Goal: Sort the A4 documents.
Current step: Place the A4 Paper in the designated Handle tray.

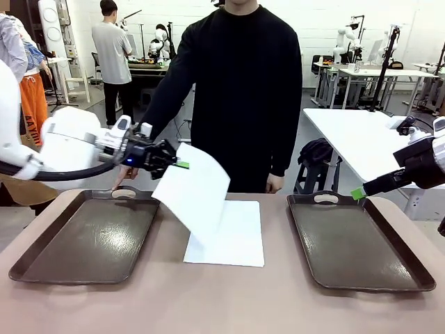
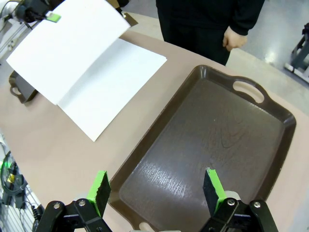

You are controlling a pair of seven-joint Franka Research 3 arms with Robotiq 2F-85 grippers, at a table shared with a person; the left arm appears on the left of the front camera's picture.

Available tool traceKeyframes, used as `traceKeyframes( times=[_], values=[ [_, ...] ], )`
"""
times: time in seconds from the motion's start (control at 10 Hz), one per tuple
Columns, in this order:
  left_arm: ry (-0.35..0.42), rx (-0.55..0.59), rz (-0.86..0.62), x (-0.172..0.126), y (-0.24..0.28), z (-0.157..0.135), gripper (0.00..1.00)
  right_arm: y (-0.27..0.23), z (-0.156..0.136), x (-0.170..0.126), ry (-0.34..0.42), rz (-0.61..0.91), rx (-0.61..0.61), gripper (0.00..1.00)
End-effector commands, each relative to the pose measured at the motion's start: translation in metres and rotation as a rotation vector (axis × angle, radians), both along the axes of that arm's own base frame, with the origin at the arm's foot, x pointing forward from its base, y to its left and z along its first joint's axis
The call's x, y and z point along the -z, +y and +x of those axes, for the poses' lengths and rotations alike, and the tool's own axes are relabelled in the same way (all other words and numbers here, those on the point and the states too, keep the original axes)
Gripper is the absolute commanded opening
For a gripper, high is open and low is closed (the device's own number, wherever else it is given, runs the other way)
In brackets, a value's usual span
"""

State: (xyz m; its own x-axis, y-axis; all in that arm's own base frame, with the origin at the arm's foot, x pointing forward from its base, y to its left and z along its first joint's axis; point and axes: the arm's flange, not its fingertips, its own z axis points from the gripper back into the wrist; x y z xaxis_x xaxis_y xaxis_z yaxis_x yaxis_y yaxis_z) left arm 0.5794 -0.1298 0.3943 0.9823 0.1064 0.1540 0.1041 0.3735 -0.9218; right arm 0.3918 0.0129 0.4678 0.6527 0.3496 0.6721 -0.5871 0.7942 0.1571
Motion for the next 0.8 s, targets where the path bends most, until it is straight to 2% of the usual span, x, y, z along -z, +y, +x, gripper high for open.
traceKeyframes(
  times=[0.0,0.1,0.4,0.6,0.7],
  values=[
    [0.032,-0.035,0.093,-0.021,0.02,-0.034,0.01,-0.001,0.003,0.004,0.0,0.018,-0.006,1.0],
    [0.053,-0.083,0.096,-0.027,0.035,-0.051,0.01,-0.001,0.003,0.004,0.0,0.018,-0.006,1.0],
    [0.052,-0.177,0.084,-0.036,0.055,-0.08,0.01,-0.001,0.003,0.004,0.0,0.018,-0.006,1.0],
    [0.027,-0.154,0.129,-0.03,0.071,-0.088,0.01,-0.001,0.003,0.004,0.0,0.018,-0.006,1.0],
    [0.015,-0.148,0.122,-0.017,0.084,-0.087,0.01,-0.001,0.003,0.004,0.0,0.018,-0.006,1.0]
  ],
)
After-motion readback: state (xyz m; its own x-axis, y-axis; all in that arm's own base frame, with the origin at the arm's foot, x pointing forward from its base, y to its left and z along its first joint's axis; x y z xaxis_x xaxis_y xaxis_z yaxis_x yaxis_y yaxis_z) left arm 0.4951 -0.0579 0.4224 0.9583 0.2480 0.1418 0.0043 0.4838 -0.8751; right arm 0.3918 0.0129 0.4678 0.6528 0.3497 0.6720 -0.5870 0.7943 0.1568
